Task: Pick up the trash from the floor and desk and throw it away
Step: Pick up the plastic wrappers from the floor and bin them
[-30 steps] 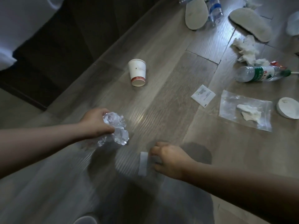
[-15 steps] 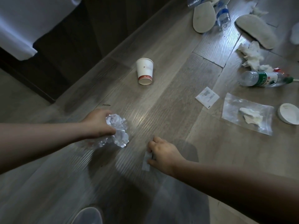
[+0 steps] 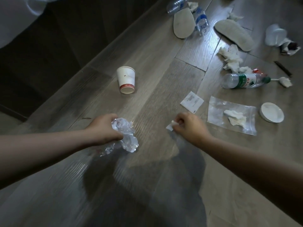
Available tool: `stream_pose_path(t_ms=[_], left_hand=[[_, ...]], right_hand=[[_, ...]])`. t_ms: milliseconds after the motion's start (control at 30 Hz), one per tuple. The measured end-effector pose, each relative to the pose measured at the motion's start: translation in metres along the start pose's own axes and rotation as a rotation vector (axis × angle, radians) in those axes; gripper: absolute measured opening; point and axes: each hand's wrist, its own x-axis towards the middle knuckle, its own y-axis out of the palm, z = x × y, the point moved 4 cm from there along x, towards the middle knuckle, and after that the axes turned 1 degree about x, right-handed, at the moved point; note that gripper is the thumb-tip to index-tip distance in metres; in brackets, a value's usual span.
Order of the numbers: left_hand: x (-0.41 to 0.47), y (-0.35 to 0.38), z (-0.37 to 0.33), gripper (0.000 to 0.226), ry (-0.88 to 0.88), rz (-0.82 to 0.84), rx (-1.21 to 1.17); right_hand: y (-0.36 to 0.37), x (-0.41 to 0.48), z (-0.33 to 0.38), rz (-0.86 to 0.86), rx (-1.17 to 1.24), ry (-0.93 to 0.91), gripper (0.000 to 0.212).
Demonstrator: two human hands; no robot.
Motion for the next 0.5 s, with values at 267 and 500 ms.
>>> stream_pose_path(t_ms=[267,500], left_hand=[[0.028,0.017,-0.028,0.025,0.028,0.014,-0.101],[0.04,0.039,-0.04,0.023,0.026,0.036,-0.184]], right_hand=[[-0.044,0.049,-0.076,-0.172,-0.05,0.234,0.038],[-0.032,0.072,-0.089,-0.039,0.011,0.254,0.09]])
